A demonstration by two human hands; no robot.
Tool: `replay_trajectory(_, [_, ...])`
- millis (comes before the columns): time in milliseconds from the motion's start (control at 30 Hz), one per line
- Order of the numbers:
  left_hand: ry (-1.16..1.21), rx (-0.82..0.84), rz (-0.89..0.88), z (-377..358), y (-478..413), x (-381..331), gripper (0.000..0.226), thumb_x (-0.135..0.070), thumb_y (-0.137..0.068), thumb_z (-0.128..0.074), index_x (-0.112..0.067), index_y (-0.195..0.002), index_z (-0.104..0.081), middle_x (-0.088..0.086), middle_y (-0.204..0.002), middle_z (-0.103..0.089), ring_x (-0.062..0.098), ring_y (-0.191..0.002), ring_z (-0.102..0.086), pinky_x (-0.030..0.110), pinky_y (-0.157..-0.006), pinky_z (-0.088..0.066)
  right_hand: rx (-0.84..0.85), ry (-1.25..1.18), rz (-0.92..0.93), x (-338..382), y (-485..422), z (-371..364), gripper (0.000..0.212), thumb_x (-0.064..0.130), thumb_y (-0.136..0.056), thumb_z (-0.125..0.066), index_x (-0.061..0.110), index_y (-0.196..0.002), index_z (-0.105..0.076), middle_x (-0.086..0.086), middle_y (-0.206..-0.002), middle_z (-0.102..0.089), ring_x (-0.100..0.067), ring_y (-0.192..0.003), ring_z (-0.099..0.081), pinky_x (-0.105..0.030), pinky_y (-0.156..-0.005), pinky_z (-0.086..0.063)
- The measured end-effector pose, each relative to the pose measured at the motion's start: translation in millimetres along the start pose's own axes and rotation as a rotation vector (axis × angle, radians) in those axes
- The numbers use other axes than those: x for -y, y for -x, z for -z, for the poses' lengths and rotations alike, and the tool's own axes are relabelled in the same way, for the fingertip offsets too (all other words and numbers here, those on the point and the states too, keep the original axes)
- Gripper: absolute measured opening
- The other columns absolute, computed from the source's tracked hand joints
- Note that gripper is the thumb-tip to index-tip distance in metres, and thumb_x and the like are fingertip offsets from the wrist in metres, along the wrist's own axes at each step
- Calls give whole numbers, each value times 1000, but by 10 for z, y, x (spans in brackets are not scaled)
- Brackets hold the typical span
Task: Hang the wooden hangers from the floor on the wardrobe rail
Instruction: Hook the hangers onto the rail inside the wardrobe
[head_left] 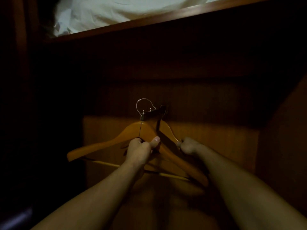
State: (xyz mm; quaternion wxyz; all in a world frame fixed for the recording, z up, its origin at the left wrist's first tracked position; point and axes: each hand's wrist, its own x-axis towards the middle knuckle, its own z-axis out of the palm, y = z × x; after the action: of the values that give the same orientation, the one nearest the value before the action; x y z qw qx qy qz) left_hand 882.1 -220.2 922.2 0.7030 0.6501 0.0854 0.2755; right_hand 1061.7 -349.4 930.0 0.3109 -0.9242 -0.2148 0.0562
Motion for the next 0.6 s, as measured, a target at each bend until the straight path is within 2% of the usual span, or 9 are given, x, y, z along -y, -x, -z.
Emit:
replay_trajectory(133, [19,3,9,-4,-1,5,22,-18,-88,-71,1,-96,-63,18,-102,-73,35,-99,-69,53,-90,-55,-28,10,-11,-26,27,20,40,33,-105,-44,6,-133,-54,-9,-107,-58,-19,-85,-55,-32,-75,-44])
replay_trajectory(267, [33,4,23,1,-2,19,22,-18,-87,-71,0,-97,-62,17,-101,-73,34,-97,-70,53,-90,-55,-12,28,-2,-43,111,38,39,31,-105,-43,9,-135,-54,-9,-110,-61,-16,-79,-55,-32,-75,-45])
replay_trajectory(400, [48,-7,18,31,2,28,16,-18,-87,-71,-5,-89,-62,15,-96,-75,32,-93,-72,49,-84,-59,-12,-16,-21,-62,260,60,44,36,-105,-43,10,-140,-47,-12,-128,-60,-23,-106,-61,-40,-95,-48])
replay_trajectory(500, [54,-11,10,79,10,24,17,-18,-88,-71,-3,-88,-62,16,-95,-74,30,-91,-72,47,-83,-60,-34,1,-6,-12,383,89,50,40,-105,-40,10,-145,-41,-13,-141,-53,-29,-125,-54,-44,-106,-43])
replay_trajectory(600, [102,-24,24,137,43,25,17,-17,-87,-72,-4,-88,-61,15,-94,-74,30,-90,-73,46,-82,-60,-63,-4,49,79,522,94,52,43,-105,-38,13,-148,-40,-12,-147,-49,-31,-132,-49,-45,-109,-41])
